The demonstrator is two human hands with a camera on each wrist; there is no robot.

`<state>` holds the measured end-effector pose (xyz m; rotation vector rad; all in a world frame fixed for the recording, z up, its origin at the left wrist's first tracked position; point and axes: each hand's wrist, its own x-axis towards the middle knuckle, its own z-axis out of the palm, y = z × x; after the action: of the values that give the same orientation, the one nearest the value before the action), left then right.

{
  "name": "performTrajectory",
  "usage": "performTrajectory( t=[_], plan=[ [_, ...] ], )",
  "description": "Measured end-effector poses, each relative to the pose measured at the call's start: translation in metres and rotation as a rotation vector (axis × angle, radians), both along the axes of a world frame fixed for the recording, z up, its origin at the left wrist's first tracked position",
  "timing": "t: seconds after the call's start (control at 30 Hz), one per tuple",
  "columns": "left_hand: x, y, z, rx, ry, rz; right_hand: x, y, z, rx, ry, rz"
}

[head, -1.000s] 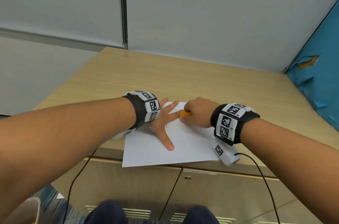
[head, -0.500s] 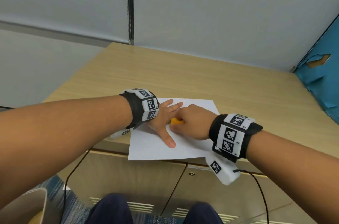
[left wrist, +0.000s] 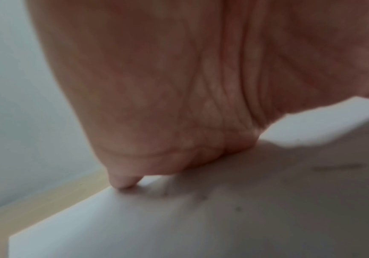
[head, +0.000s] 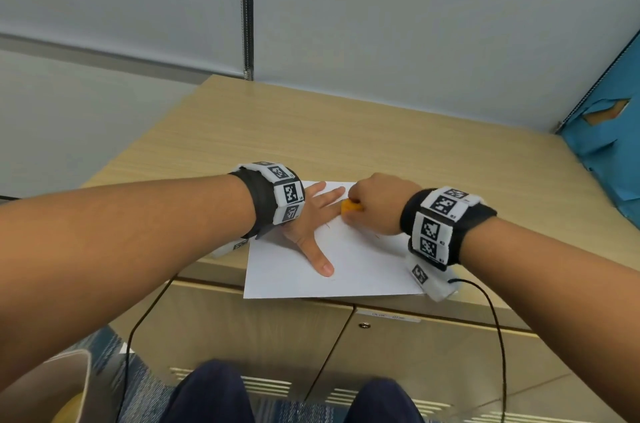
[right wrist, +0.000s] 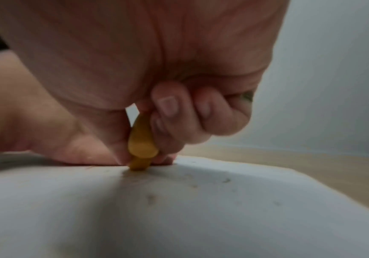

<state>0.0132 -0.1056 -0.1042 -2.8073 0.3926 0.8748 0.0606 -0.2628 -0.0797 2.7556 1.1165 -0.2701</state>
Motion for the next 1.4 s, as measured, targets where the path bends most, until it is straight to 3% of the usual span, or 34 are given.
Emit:
performTrajectory(
  t=[0.13, 0.3, 0.43, 0.6, 0.77, 0.97, 1.23, 1.4],
  plan=[
    [0.000, 0.000, -0.001, 0.008, 0.005, 0.006, -0.026, 0.006, -0.009, 0.008, 0.117, 0.151],
    [0.001, 0.001, -0.001, -0.003, -0.001, 0.001, -0.002, -0.003, -0.002, 0.023, -0.015, 0.073],
    [-0.001, -0.001, 0.002, 0.020, -0.004, -0.004, -0.022, -0.011, -0.010, 0.014, 0.157, 0.192],
    [-0.001, -0.001, 0.001, 0.016, -0.010, 0.011, 0.006, -0.028, -0.009, 0.053, 0.085, 0.035],
    [0.000, -0.002, 0.001, 0.030, -0.004, 0.003, -0.025, -0.020, -0.016, 0.036, 0.161, 0.170],
    [-0.001, -0.001, 0.003, 0.015, 0.009, 0.020, 0.015, -0.040, -0.015, 0.101, 0.128, -0.051],
    [0.008, -0.018, 0.012, 0.014, 0.050, 0.042, 0.011, -0.042, -0.019, 0.158, 0.203, -0.089],
    [0.009, -0.025, 0.001, 0.026, 0.026, 0.014, -0.004, -0.040, -0.011, 0.125, 0.158, -0.033]
  ],
)
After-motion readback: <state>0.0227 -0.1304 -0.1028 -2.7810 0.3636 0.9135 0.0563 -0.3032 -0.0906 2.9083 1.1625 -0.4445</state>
